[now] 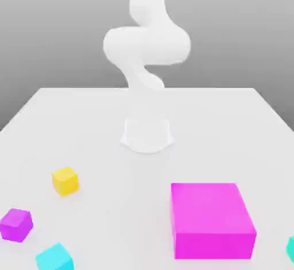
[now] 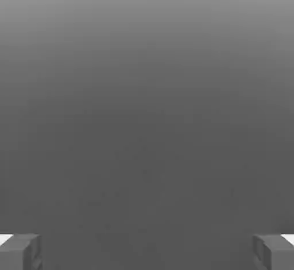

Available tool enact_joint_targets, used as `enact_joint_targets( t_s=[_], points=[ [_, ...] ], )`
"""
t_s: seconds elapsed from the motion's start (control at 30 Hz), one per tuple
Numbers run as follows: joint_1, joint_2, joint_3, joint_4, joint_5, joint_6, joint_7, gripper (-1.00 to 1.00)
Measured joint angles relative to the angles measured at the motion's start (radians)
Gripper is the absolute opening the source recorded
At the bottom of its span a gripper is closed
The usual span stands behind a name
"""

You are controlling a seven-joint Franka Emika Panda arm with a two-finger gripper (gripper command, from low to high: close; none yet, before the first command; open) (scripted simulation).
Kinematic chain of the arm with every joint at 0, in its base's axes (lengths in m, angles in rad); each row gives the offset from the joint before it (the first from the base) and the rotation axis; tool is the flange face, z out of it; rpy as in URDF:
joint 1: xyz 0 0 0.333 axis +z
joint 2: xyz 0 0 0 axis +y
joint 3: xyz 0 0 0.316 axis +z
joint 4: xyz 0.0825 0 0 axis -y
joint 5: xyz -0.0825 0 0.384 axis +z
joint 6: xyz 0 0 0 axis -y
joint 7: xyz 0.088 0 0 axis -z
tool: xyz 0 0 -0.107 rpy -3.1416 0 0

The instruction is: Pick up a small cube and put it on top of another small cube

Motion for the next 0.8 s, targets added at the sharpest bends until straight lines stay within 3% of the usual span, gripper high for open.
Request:
enact_joint_targets(
  t_s=[0.5,0.8],
  points=[
    [-0.136,0.550,-0.026,0.009,-0.024,0.160,0.247,0.00],
    [-0.201,0.876,-0.061,0.015,0.008,0.255,0.360,0.00]
  ],
)
